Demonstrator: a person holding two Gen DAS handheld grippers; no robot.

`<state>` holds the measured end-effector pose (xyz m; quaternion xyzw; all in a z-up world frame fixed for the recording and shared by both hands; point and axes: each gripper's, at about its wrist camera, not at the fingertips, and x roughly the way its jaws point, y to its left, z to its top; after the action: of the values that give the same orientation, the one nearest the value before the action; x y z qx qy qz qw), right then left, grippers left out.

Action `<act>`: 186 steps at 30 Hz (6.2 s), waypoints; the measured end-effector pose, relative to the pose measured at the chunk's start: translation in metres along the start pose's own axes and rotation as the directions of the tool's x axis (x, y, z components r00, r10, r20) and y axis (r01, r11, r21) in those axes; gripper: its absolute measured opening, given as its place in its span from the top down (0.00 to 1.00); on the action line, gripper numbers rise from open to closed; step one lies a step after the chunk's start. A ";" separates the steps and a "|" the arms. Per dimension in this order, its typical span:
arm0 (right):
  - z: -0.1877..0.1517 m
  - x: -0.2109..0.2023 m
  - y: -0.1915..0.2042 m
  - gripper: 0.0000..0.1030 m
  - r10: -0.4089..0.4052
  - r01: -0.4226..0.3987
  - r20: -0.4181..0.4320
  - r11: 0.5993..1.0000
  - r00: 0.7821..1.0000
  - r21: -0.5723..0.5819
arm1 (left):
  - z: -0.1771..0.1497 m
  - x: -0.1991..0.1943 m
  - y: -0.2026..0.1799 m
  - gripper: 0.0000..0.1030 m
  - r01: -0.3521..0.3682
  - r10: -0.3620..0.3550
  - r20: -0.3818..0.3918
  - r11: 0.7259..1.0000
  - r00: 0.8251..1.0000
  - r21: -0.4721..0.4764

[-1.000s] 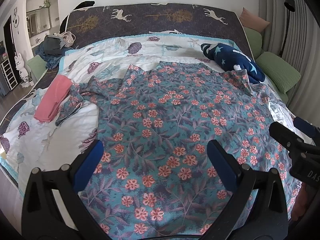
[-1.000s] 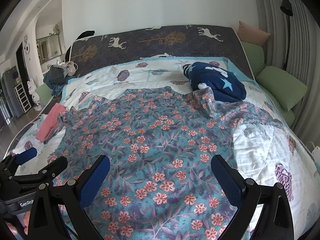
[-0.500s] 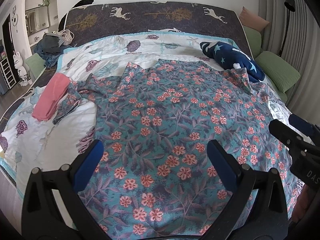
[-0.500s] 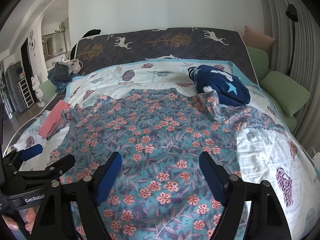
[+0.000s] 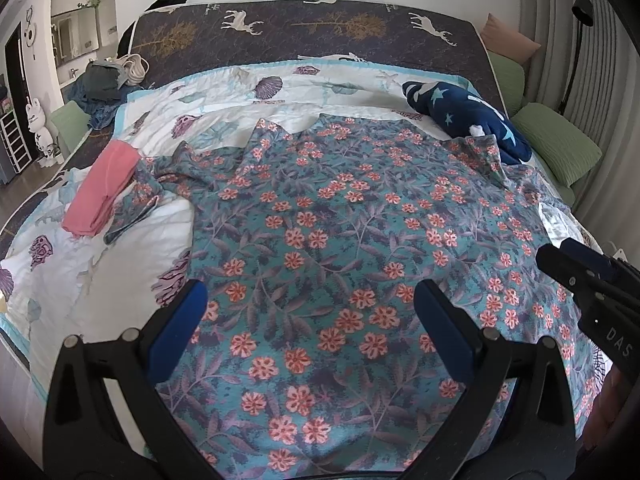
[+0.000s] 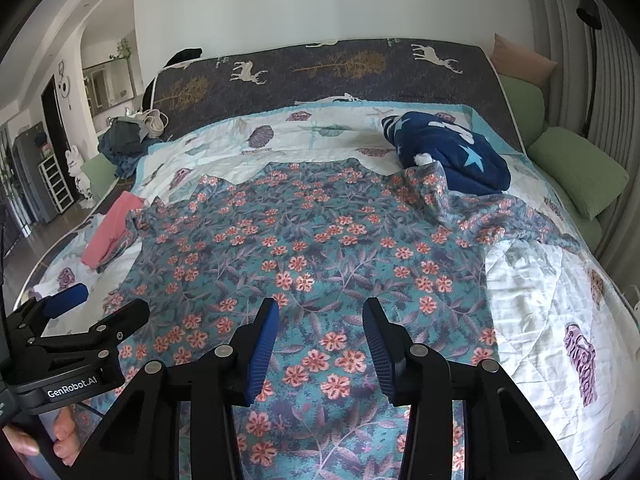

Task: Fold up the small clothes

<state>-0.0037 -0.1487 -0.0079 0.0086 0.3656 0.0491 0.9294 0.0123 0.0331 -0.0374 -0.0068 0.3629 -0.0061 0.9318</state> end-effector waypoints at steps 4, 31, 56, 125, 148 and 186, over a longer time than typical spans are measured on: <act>-0.001 0.003 0.000 0.57 0.010 -0.010 -0.009 1.000 1.000 0.001 | 0.003 0.001 0.014 0.01 -0.004 0.005 0.028 0.999 1.000 -0.042; 0.005 0.036 -0.029 0.54 0.016 -0.007 -0.080 0.993 0.997 0.116 | 0.066 0.149 0.211 0.97 -0.176 0.089 -0.279 0.936 0.956 -0.304; 0.023 0.048 -0.100 0.46 0.247 -0.217 -0.097 0.943 0.964 0.252 | 0.127 0.041 -0.003 0.44 0.273 -0.272 -0.023 0.962 0.962 0.007; 0.080 0.181 -0.182 0.96 0.484 -0.347 -0.183 0.799 0.856 0.491 | 0.088 0.141 0.094 0.36 -0.008 -0.025 -0.178 0.983 0.984 -0.183; 0.111 0.130 -0.151 0.60 0.406 -0.339 -0.143 0.875 0.903 0.344 | 0.058 0.119 0.118 0.36 0.014 -0.051 -0.136 0.965 0.989 -0.263; 0.221 0.296 0.168 0.30 0.823 -0.860 -0.470 0.459 0.317 0.224 | 0.050 0.144 0.129 0.68 0.074 -0.113 -0.137 0.961 0.984 -0.265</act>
<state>0.3481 0.0516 -0.0379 0.1522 0.5398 0.5368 0.6303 0.1526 0.1605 -0.1000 -0.1452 0.4294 -0.0031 0.8914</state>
